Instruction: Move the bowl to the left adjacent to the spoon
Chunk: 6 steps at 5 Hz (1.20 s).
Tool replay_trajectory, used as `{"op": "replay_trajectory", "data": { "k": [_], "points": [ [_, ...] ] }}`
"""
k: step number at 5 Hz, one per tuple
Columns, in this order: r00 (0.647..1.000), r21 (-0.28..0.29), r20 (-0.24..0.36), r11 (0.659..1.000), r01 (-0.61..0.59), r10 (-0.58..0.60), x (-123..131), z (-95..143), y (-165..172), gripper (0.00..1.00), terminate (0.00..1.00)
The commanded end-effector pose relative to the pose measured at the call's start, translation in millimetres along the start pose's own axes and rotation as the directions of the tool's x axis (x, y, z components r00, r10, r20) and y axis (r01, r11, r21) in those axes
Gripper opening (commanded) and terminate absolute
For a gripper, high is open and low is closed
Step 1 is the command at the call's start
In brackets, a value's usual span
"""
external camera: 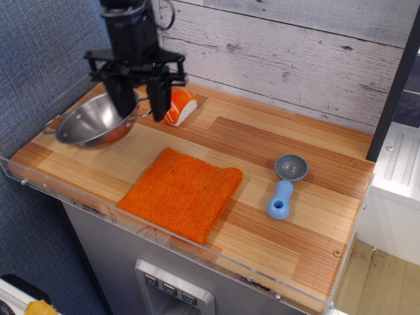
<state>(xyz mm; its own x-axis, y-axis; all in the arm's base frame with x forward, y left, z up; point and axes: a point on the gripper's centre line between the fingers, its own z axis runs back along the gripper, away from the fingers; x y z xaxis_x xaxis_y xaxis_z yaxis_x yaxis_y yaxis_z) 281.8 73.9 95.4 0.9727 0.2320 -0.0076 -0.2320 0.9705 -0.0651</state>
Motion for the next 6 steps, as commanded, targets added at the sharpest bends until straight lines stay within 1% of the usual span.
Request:
{"op": "replay_trajectory", "data": {
  "k": [1, 2, 4, 5, 6],
  "points": [
    [0.99, -0.039, 0.045, 0.99, 0.133, -0.132, 19.3, -7.8, -58.3, 0.0, 0.0],
    [0.982, -0.05, 0.054, 0.981, 0.185, -0.182, 22.0, -16.6, -97.3, 0.0, 0.0],
    [0.973, -0.046, 0.059, 0.973, 0.224, -0.221, 25.5, -23.7, -145.4, 0.0, 0.0],
    [0.971, -0.032, 0.051, 0.972, 0.234, -0.232, 24.6, -33.0, -157.5, 0.0, 0.0],
    [0.973, -0.005, 0.042, 0.973, 0.229, -0.229, 21.5, -51.1, -153.6, 0.0, 0.0]
  ]
}}
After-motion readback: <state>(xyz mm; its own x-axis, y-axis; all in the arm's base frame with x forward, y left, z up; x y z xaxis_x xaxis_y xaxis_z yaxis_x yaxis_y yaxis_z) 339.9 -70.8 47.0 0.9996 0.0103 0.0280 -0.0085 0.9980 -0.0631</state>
